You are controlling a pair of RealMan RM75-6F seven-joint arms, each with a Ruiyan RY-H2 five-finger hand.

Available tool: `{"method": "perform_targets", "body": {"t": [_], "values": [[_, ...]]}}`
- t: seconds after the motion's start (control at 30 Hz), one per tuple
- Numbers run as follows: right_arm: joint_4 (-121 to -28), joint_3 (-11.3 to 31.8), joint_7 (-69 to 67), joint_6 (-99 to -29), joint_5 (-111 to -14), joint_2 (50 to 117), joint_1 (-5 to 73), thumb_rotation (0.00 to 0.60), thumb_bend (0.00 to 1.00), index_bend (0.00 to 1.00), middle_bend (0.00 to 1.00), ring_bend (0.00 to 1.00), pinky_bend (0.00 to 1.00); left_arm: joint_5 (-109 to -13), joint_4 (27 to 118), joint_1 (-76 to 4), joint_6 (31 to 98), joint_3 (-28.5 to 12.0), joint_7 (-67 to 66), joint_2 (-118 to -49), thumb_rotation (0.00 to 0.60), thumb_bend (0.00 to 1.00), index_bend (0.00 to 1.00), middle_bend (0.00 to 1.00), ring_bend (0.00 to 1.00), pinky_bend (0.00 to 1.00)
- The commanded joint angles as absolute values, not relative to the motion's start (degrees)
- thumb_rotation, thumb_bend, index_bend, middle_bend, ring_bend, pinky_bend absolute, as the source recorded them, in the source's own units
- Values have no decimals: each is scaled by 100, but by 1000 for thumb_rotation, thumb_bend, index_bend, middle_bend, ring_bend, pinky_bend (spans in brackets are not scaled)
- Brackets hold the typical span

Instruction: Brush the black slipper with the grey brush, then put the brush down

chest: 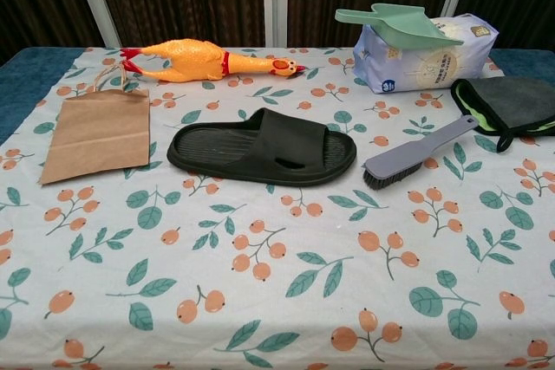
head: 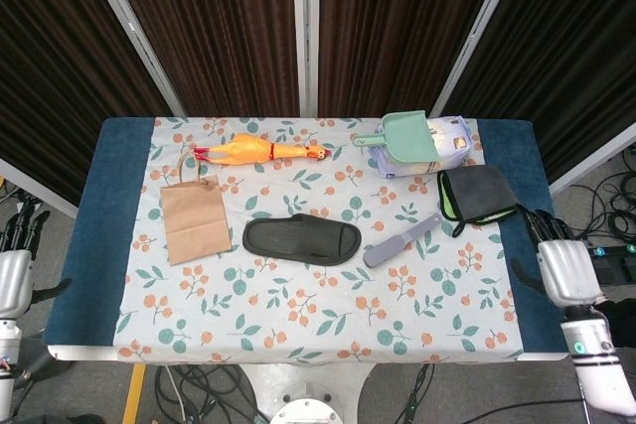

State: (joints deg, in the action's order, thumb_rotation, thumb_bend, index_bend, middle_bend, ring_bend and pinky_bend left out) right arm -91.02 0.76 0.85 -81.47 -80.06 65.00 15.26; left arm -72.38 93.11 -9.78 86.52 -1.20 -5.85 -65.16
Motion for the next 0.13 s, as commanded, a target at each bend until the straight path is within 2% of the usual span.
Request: {"method": "perform_targets", "body": {"t": [0.03,0.13], "values": [[-9430,-196,179,-8627,-8332,6380,1045,600,280,0,160,94,190,-7531,9737,-730,8996,41,-881,-6460,600,28,115,80,14,176],[-9547,-207,143,-8767,-8436,6386,913,600,280,0,160,89,187,-7735,9915,-616,9232,82,-1250,-6498,600,27,115,80,14,174]]}}
